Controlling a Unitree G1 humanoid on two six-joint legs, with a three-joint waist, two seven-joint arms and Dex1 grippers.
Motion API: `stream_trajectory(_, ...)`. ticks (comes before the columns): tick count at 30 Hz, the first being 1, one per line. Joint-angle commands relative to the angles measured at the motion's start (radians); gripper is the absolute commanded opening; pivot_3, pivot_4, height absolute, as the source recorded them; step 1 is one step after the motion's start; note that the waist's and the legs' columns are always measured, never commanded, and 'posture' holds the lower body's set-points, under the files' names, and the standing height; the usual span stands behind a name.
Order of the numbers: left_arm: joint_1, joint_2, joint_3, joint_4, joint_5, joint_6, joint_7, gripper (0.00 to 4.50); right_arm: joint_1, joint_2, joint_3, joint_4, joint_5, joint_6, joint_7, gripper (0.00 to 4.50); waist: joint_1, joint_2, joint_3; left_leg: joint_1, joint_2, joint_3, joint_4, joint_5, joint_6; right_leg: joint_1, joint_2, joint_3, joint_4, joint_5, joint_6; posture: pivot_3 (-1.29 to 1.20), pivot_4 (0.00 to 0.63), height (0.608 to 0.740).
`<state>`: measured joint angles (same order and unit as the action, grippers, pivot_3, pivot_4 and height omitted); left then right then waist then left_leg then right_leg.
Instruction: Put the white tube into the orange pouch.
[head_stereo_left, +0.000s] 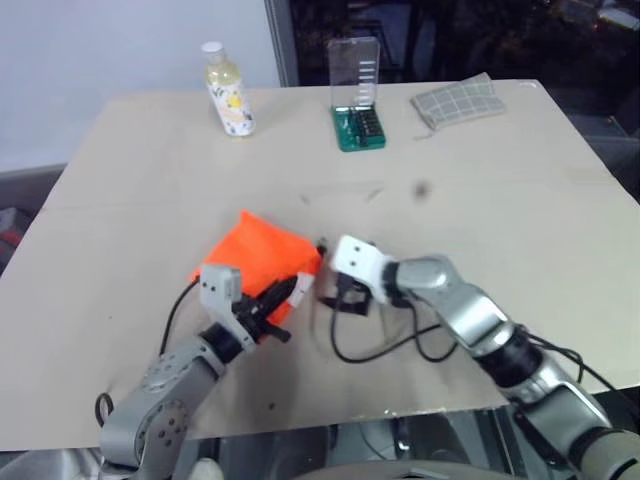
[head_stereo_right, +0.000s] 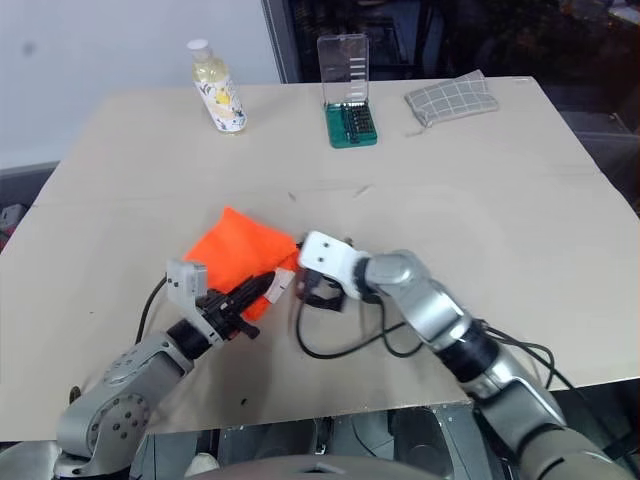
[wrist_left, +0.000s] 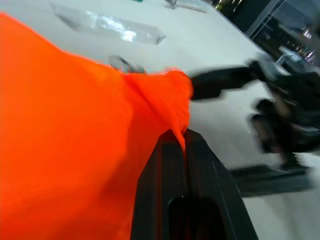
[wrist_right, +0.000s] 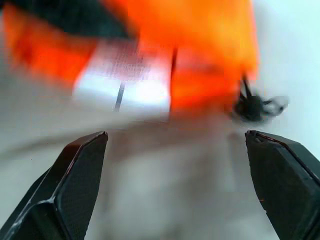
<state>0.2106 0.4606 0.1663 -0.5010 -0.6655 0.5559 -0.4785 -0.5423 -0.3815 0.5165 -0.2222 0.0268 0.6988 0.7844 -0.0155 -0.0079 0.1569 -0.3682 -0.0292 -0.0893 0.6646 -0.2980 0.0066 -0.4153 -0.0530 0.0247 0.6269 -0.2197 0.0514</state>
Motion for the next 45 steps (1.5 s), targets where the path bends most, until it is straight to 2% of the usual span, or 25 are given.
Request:
stream_trajectory(1, 0.031, 0.045, -0.034, 0.026, 0.107, -0.078, -0.054, 0.00, 0.000, 0.085, -0.189, -0.019, 0.111, 0.100, -0.061, 4.45, -0.007, 0.000, 0.000, 0.001, 0.000, 0.001, 0.000, 0.000, 0.000, 0.000, 0.001, 0.001, 0.000, 0.000, 0.000, 0.00, 0.150, 0.740)
stream_trajectory(6, 0.043, 0.051, -0.059, 0.062, 0.173, -0.138, -0.088, 0.00, -0.039, 0.241, -0.351, 0.124, 0.199, 0.165, -0.169, 4.45, -0.014, 0.000, 0.000, 0.003, 0.004, 0.001, -0.002, -0.002, 0.003, 0.001, 0.002, 0.001, 0.001, 0.000, -0.001, 0.00, 0.150, 0.740)
stream_trajectory(10, 0.051, 0.051, -0.075, 0.061, 0.199, -0.159, -0.104, 0.00, -0.080, 0.341, -0.381, 0.230, 0.212, 0.139, -0.237, 4.45, -0.016, 0.000, 0.000, 0.002, 0.003, 0.001, -0.002, -0.001, 0.002, 0.001, 0.001, 0.001, 0.001, 0.001, -0.001, 0.00, 0.150, 0.740)
stream_trajectory(16, 0.080, 0.045, -0.071, 0.060, 0.217, -0.178, -0.117, 0.00, -0.127, 0.375, -0.257, 0.392, 0.110, -0.024, -0.254, 4.45, -0.020, 0.001, 0.000, 0.003, 0.003, 0.002, -0.005, 0.000, 0.000, 0.000, 0.000, 0.002, 0.001, 0.001, -0.001, 0.00, 0.150, 0.740)
stream_trajectory(22, 0.095, 0.036, -0.070, 0.051, 0.223, -0.186, -0.109, 0.00, -0.110, 0.359, -0.150, 0.459, 0.033, -0.117, -0.235, 4.45, -0.024, 0.001, 0.000, 0.003, 0.003, 0.002, -0.006, 0.000, 0.000, -0.001, 0.000, 0.002, 0.001, 0.001, -0.001, 0.00, 0.150, 0.740)
stream_trajectory(29, 0.100, 0.021, -0.068, 0.047, 0.224, -0.186, -0.098, 0.00, -0.093, 0.360, -0.099, 0.471, 0.012, -0.146, -0.196, 4.45, -0.025, 0.001, -0.001, 0.006, 0.003, 0.002, -0.006, 0.000, 0.000, 0.000, 0.001, 0.002, 0.002, 0.001, -0.001, 0.00, 0.150, 0.740)
stream_trajectory(30, 0.100, 0.020, -0.069, 0.047, 0.224, -0.186, -0.098, 0.00, -0.092, 0.358, -0.096, 0.474, 0.009, -0.148, -0.190, 3.92, -0.025, 0.001, -0.001, 0.006, 0.003, 0.003, -0.006, 0.000, 0.000, 0.000, 0.001, 0.002, 0.002, 0.001, -0.001, 0.00, 0.150, 0.740)
stream_trajectory(31, 0.100, 0.020, -0.070, 0.047, 0.224, -0.186, -0.098, 0.00, -0.090, 0.356, -0.092, 0.479, 0.004, -0.155, -0.186, 3.61, -0.025, 0.001, -0.001, 0.006, 0.003, 0.003, -0.006, 0.000, 0.000, 0.000, 0.001, 0.002, 0.002, 0.001, -0.001, 0.00, 0.150, 0.740)
stream_trajectory(32, 0.099, 0.020, -0.070, 0.047, 0.224, -0.185, -0.098, 0.00, -0.089, 0.351, -0.085, 0.483, -0.002, -0.162, -0.178, 3.06, -0.025, 0.001, -0.001, 0.006, 0.003, 0.003, -0.006, 0.000, 0.000, 0.000, 0.001, 0.003, 0.002, 0.001, -0.001, 0.00, 0.150, 0.740)
stream_trajectory(35, 0.099, 0.019, -0.069, 0.047, 0.223, -0.184, -0.098, 0.00, -0.084, 0.350, -0.085, 0.484, -0.009, -0.173, -0.175, 1.78, -0.025, 0.001, -0.001, 0.006, 0.003, 0.003, -0.006, 0.000, 0.000, 0.000, 0.001, 0.003, 0.002, 0.001, -0.001, 0.00, 0.150, 0.740)
stream_trajectory(38, 0.097, 0.019, -0.069, 0.049, 0.222, -0.182, -0.098, 0.00, -0.080, 0.351, -0.097, 0.479, -0.010, -0.178, -0.175, 0.27, -0.025, 0.001, -0.001, 0.006, 0.003, 0.002, -0.006, 0.000, 0.000, 0.000, 0.001, 0.003, 0.002, 0.001, -0.001, 0.00, 0.150, 0.740)
stream_trajectory(39, 0.096, 0.019, -0.069, 0.049, 0.222, -0.181, -0.098, 0.00, -0.077, 0.350, -0.101, 0.475, -0.009, -0.181, -0.174, 0.04, -0.025, 0.001, -0.001, 0.006, 0.003, 0.002, -0.006, 0.000, 0.000, 0.000, 0.001, 0.003, 0.002, 0.001, -0.001, 0.00, 0.150, 0.740)
stream_trajectory(45, 0.091, 0.018, -0.070, 0.052, 0.223, -0.180, -0.096, 0.00, -0.055, 0.360, -0.192, 0.459, 0.012, -0.294, -0.234, 0.04, -0.023, 0.001, -0.001, 0.006, 0.003, 0.002, -0.006, 0.000, 0.000, 0.000, 0.001, 0.002, 0.002, 0.001, -0.001, 0.00, 0.150, 0.740)
